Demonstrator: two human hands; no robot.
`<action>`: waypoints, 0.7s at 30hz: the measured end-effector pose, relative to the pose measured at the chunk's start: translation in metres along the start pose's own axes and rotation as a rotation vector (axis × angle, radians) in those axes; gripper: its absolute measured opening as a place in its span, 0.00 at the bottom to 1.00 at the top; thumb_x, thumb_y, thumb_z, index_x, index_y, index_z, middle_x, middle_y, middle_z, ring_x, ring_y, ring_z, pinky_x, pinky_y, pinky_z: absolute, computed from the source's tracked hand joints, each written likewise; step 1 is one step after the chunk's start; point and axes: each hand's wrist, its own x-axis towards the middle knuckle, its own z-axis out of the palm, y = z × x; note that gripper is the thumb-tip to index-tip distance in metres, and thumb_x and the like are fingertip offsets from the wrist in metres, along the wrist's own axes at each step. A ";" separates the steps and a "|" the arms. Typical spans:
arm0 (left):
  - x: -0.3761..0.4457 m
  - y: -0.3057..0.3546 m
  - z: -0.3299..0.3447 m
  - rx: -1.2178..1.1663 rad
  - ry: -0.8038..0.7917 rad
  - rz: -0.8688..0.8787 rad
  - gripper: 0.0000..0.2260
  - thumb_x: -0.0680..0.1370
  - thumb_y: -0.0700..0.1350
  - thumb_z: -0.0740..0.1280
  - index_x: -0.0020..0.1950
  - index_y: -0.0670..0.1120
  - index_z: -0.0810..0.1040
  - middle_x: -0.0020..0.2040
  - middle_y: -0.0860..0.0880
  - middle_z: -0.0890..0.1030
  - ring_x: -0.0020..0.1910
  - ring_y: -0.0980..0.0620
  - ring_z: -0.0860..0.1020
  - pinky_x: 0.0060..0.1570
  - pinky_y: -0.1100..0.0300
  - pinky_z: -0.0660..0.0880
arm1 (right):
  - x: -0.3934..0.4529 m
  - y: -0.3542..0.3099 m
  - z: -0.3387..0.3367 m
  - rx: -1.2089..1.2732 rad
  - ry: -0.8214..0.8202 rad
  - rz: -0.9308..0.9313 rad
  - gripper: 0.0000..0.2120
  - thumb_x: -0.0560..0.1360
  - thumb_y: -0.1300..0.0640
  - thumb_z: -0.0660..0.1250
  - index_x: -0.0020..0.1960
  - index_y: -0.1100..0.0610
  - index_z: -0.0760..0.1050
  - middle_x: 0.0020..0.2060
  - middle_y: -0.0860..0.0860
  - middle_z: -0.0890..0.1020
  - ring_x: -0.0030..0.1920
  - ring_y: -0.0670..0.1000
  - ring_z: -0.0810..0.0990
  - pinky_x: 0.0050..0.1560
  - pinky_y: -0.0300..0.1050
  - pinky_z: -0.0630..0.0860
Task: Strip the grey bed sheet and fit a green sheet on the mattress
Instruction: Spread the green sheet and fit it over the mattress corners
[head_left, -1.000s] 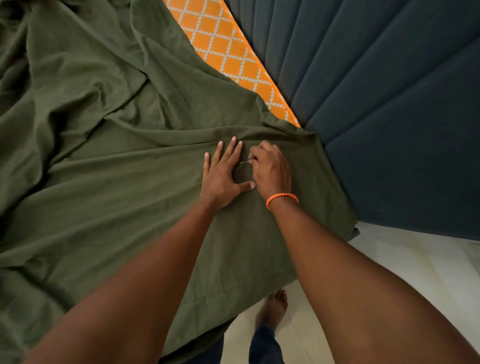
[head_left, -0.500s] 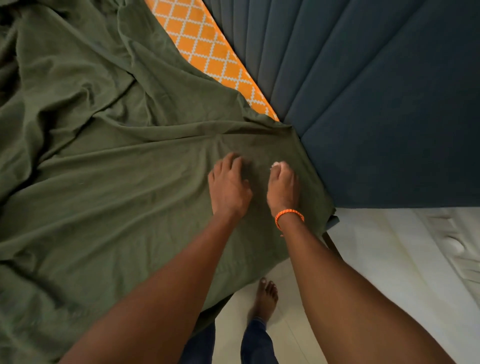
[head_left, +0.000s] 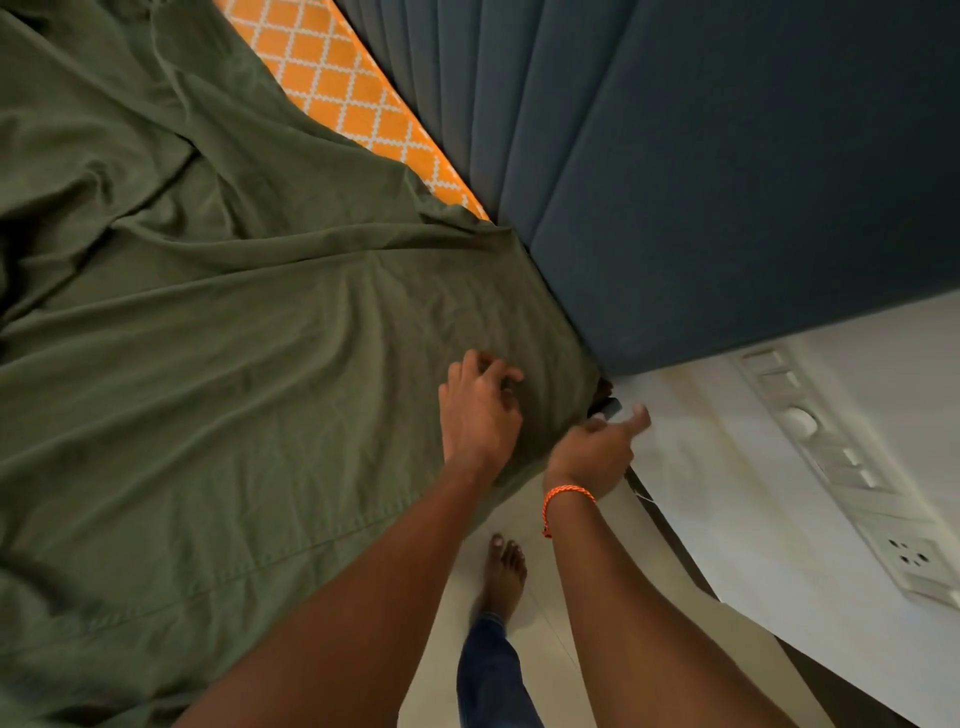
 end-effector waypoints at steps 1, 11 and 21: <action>0.004 -0.003 -0.003 0.009 0.003 -0.007 0.15 0.76 0.39 0.67 0.58 0.53 0.84 0.61 0.51 0.76 0.61 0.46 0.73 0.58 0.50 0.71 | -0.006 -0.007 0.004 -0.031 -0.030 -0.132 0.25 0.82 0.64 0.60 0.75 0.48 0.61 0.58 0.59 0.83 0.53 0.61 0.85 0.50 0.61 0.83; 0.075 -0.063 -0.058 0.017 0.167 -0.091 0.14 0.78 0.44 0.66 0.63 0.50 0.79 0.65 0.48 0.77 0.65 0.44 0.74 0.61 0.47 0.71 | -0.031 -0.098 0.090 -0.069 -0.378 -0.711 0.08 0.79 0.52 0.64 0.43 0.51 0.78 0.41 0.47 0.82 0.43 0.51 0.80 0.44 0.53 0.78; 0.173 -0.154 -0.171 0.051 0.395 -0.278 0.12 0.81 0.48 0.64 0.64 0.49 0.76 0.61 0.45 0.77 0.59 0.39 0.78 0.56 0.42 0.74 | -0.065 -0.216 0.197 -0.042 -0.449 -0.927 0.04 0.79 0.55 0.67 0.46 0.53 0.76 0.35 0.49 0.78 0.41 0.55 0.78 0.44 0.54 0.74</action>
